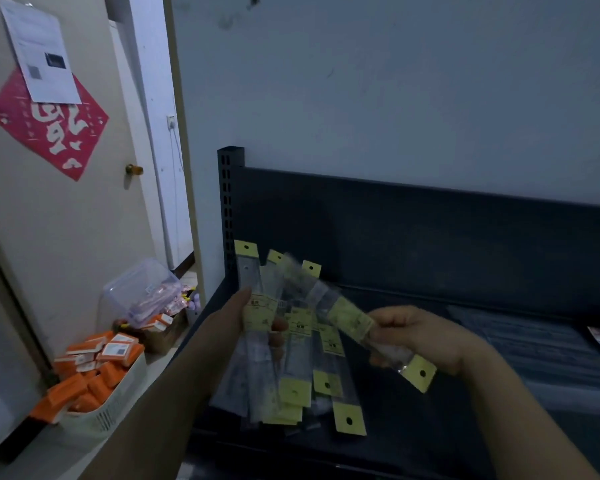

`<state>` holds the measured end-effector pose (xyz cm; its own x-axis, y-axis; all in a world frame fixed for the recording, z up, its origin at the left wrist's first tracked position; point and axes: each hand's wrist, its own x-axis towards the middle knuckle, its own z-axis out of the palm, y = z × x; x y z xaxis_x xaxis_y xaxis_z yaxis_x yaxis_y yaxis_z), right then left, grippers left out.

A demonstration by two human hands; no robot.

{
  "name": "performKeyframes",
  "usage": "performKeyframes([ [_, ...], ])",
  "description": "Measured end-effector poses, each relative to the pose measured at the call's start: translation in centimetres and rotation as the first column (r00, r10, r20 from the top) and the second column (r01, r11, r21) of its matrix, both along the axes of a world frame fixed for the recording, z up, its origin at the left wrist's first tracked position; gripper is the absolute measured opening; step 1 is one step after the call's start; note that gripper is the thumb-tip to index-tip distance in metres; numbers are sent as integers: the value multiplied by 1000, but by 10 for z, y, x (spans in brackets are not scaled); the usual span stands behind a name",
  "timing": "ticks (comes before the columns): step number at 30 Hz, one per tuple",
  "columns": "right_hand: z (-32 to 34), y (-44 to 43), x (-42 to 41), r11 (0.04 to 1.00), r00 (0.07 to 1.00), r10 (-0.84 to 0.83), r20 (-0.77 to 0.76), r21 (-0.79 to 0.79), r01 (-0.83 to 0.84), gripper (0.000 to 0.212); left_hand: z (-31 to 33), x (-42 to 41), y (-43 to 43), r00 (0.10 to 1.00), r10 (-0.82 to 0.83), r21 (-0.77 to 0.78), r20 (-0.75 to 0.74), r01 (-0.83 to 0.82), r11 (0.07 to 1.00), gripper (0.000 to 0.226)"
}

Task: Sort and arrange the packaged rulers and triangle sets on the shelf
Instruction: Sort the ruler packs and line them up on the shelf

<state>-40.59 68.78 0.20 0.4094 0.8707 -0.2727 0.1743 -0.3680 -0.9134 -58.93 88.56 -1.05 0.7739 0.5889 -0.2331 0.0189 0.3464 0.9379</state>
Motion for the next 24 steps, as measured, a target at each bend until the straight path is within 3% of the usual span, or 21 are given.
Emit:
performKeyframes([
  [3,8,3,6,979,982,185,49,-96,-179,25,5,-1,6,990,-138,161,-2,137,978,40],
  [6,17,8,10,970,970,227,91,-108,-217,37,13,-6,6,979,-201,197,29,192,961,25],
  [11,18,23,11,996,976,56,210,-84,-39,45,14,-22,8,908,-416,-74,-38,413,908,57],
  [14,12,35,5,988,941,-153,300,36,150,46,10,-26,9,904,-426,-61,-20,425,903,51],
  [17,6,44,-2,956,934,-274,230,167,240,44,14,-33,7,898,-440,-107,21,439,892,45],
  [19,5,43,-5,973,937,-222,269,129,193,32,17,-33,5,927,-374,-112,-8,371,922,42],
  [22,4,34,-9,994,926,2,378,-102,39,10,22,-15,6,970,-244,-130,6,243,961,46],
  [24,1,23,-5,995,933,-25,358,-79,57,11,26,2,3,974,-213,-190,79,225,956,47],
])
